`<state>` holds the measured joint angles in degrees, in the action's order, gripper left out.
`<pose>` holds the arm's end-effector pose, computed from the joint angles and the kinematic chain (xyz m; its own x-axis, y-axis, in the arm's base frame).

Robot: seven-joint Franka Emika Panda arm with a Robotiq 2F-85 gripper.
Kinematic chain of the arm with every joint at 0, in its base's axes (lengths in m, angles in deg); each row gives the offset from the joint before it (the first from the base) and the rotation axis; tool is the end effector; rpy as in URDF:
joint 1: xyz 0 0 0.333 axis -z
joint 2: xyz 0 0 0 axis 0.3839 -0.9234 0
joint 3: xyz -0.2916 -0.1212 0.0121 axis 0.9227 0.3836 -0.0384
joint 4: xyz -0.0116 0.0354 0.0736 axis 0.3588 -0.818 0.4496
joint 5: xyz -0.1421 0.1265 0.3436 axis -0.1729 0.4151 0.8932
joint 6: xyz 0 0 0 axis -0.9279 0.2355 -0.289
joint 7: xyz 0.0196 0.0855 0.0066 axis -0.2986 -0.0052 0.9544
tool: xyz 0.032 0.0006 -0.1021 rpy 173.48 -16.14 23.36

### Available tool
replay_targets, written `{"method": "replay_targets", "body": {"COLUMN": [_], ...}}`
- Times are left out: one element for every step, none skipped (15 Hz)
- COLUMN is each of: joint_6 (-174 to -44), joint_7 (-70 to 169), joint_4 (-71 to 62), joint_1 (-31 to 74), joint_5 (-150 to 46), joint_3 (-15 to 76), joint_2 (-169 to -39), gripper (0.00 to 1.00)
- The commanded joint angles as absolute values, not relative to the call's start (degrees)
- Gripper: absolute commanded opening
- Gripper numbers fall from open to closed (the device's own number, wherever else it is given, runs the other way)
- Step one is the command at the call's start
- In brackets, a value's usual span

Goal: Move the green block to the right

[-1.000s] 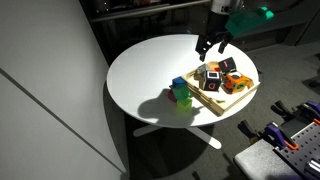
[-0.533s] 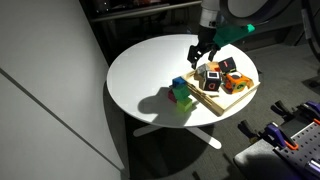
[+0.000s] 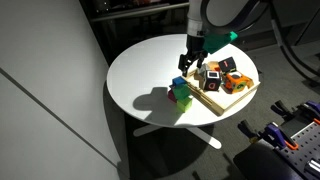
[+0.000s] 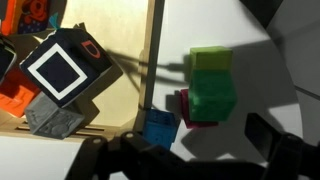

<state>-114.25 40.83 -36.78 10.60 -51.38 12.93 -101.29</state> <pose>0.5067 0.2436 0.2885 0.9702 0.2407 0.0276 0.2416 -0.9697 -0.0356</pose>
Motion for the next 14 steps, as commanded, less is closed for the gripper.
{"method": "replay_targets", "body": {"joint_6": [-111.4, -111.0, -110.7, -110.2, -109.8, -109.4, -108.9, -108.4, -108.0, -107.5, -106.9, -106.5, -106.0, -105.7], "joint_7": [45.0, 45.4, 45.6, 45.7, 45.9, 46.0, 46.0, 45.8, 45.8, 45.5, 45.2, 44.9, 44.3, 44.0], "joint_4": [-31.9, -31.0, -30.3, -29.6, -28.9, -28.3, -27.7, -27.0, -26.5, -26.0, -25.5, -25.1, -24.6, -24.4], "joint_1": [9.8, 9.6, 9.3, 9.0, 8.6, 8.3, 7.9, 7.4, 7.1, 6.6, 6.2, 5.8, 5.4, 5.0], "joint_5": [-49.5, -49.5, -49.7, -50.0, -50.1, -50.1, -50.3, -50.5, -50.6, -50.9, -51.2, -51.5, -51.8, -52.1], "joint_3": [13.4, 13.4, 13.5, 13.5, 13.4, 13.4, 13.4, 13.5, 13.6, 13.7, 13.9, 14.1, 14.4, 14.7], "joint_2": [-105.5, -106.4, -107.3, -108.2, -109.0, -109.6, -110.3, -110.9, -111.5, -111.9, -112.4, -112.7, -113.0, -113.2], "gripper": [1.0, 1.0, 1.0, 1.0, 1.0, 1.0, 1.0, 1.0, 1.0, 1.0, 1.0, 1.0, 1.0, 1.0]}}
